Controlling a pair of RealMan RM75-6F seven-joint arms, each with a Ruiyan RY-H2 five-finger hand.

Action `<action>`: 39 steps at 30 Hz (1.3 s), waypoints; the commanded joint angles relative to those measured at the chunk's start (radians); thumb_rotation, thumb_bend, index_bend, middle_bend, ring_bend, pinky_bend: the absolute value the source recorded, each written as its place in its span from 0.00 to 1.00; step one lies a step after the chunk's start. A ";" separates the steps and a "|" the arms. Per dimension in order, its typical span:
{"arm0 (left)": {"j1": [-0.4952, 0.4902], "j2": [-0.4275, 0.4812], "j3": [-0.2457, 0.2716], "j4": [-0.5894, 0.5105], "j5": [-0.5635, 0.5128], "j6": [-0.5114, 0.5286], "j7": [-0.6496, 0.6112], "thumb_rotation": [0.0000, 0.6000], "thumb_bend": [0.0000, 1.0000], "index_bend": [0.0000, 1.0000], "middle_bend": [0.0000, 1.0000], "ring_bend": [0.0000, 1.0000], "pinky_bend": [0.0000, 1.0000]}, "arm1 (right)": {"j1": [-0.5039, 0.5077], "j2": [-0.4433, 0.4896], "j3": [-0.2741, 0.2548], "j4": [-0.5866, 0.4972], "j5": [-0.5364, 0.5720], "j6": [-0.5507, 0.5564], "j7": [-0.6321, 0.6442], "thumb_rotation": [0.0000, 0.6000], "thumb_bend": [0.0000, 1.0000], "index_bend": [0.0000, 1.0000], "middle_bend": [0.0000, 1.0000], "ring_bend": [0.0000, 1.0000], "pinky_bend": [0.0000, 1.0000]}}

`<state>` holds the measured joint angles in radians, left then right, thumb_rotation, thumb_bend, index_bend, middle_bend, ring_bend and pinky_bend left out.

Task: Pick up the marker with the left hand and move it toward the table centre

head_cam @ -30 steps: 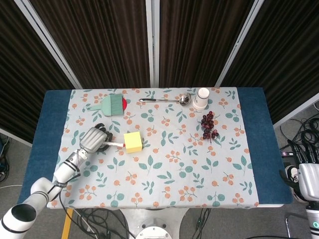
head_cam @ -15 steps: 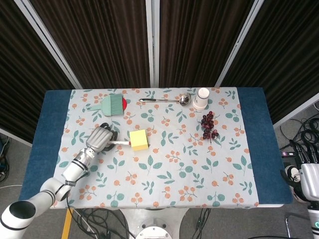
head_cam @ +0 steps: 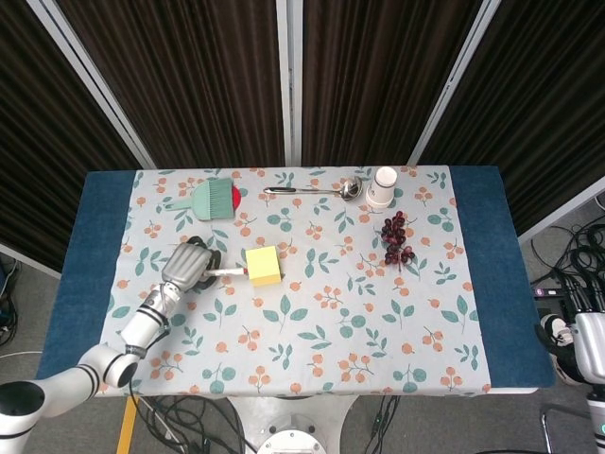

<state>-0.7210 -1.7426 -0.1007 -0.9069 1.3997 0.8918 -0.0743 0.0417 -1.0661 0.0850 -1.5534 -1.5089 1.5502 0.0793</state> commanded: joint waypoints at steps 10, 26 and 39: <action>-0.108 -0.083 -0.052 0.066 -0.028 -0.084 0.055 1.00 0.45 0.66 0.70 0.44 0.25 | -0.007 0.005 0.002 0.003 0.009 0.003 0.005 1.00 0.15 0.05 0.15 0.00 0.00; -0.248 -0.187 -0.116 0.121 -0.061 -0.153 0.116 1.00 0.46 0.66 0.70 0.44 0.25 | -0.012 0.005 0.007 0.020 0.022 0.000 0.027 1.00 0.15 0.05 0.15 0.00 0.00; -0.188 -0.129 -0.085 0.053 -0.078 -0.086 0.164 1.00 0.46 0.66 0.70 0.44 0.25 | -0.011 0.006 0.008 0.032 0.012 0.002 0.046 1.00 0.15 0.05 0.15 0.00 0.00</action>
<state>-0.9368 -1.8966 -0.2052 -0.8271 1.3156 0.7802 0.0826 0.0303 -1.0599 0.0931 -1.5221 -1.4967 1.5523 0.1245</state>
